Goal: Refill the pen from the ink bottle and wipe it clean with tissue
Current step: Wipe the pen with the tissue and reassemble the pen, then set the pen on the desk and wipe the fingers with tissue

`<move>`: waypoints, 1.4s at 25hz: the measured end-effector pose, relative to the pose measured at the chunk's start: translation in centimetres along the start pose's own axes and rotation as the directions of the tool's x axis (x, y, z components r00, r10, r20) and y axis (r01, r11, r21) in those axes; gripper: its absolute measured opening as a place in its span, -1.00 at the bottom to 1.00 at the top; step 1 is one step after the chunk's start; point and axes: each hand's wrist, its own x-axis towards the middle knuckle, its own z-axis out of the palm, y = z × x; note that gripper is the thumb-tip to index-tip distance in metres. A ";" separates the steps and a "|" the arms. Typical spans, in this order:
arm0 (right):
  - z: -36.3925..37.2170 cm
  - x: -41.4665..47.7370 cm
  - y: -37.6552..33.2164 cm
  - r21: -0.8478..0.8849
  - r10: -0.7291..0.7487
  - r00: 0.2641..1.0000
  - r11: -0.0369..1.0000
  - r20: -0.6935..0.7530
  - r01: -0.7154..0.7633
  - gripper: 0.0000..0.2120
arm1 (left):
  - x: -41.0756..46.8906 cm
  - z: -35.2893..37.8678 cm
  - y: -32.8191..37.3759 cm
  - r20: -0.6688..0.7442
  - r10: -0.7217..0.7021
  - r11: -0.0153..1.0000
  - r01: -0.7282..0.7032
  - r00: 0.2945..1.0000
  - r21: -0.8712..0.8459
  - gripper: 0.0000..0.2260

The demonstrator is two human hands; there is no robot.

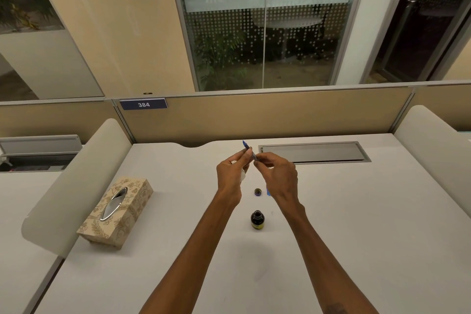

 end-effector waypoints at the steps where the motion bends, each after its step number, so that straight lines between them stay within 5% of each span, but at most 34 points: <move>1: 0.1 0.1 0.5 0.023 0.036 0.999 0.999 0.005 -0.036 -0.83 | 0.0 0.0 -0.4 0.025 -0.014 1.000 0.013 1.000 0.029 -0.72; 14: 3.9 -4.4 12.7 -0.108 0.573 0.817 0.818 0.063 -0.565 -0.87 | 0.2 -3.2 -5.4 0.000 -0.189 0.980 0.189 0.982 0.059 -0.63; 21: 5.2 -7.5 16.6 -0.277 0.646 0.751 0.753 0.139 -0.597 -0.88 | -0.5 -5.2 -7.4 -0.041 -0.258 0.966 0.259 0.965 0.020 -0.65; 35: 6.2 -8.2 17.5 -0.360 0.634 0.754 0.752 0.169 -0.552 -0.86 | -0.4 -6.1 -8.2 -0.027 -0.276 0.961 0.276 0.961 0.006 -0.65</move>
